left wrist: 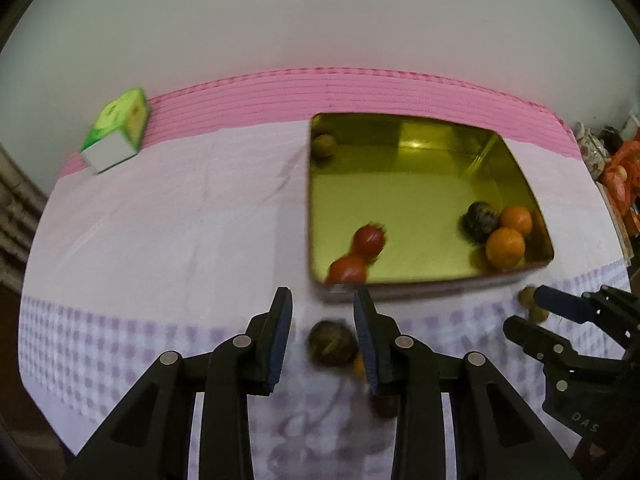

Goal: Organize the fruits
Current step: 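Carry both fruits into the tin and open both grippers, then withdraw both tools from the tin toward the remaining fruits, then grasp a dark round fruit with the right gripper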

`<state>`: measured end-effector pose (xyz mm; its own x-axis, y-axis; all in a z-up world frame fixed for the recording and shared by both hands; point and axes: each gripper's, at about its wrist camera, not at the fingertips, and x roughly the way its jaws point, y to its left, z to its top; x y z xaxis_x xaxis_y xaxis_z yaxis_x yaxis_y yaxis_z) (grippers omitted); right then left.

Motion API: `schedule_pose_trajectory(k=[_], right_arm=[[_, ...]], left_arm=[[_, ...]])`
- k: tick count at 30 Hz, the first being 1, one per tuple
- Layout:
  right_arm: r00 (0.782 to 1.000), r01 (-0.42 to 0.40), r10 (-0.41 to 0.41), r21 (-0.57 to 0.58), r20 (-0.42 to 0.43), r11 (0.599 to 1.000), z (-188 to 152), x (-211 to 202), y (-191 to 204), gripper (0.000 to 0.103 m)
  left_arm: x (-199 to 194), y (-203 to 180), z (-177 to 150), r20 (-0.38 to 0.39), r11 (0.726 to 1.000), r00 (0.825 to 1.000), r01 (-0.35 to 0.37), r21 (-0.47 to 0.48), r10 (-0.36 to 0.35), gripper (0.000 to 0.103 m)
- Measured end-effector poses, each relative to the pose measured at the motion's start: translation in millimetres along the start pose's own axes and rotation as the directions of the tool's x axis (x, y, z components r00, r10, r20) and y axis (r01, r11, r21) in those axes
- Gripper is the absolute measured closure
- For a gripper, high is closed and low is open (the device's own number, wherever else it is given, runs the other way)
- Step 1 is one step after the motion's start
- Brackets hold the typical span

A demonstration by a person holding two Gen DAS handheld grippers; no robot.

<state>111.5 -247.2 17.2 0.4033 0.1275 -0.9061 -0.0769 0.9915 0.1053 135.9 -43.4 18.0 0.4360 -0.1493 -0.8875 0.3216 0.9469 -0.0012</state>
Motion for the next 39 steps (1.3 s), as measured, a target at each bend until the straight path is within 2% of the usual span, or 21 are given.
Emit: schedule_pose_trajectory(k=[8,14,30,39], right_arm=[[0.996,-0.062,0.061,-0.015,-0.062,0.998,-35,15,32,0.063],[0.994,-0.081,0.075,-0.059,-0.085,0.995,-42,21,58,0.063],[0.988,-0.087,0.070,-0.122,-0.135,0.989,-42,41,87,0.063],[0.988,-0.077,0.056,-0.145,-0.144,0.986,-40,47,95,0.063]], left_arm=[[-2,38,-57,-0.051,0.999,0.998,-0.041,-0.018,0.040,0.070],[6,60,-76,-0.080,0.995,0.996,-0.051,-0.084,0.045,0.070],[11,65,-83,-0.111,0.996,0.993,-0.052,-0.069,0.044,0.070],[15,75,-87,-0.127,0.994,0.991,-0.060,-0.094,0.047,0.070]])
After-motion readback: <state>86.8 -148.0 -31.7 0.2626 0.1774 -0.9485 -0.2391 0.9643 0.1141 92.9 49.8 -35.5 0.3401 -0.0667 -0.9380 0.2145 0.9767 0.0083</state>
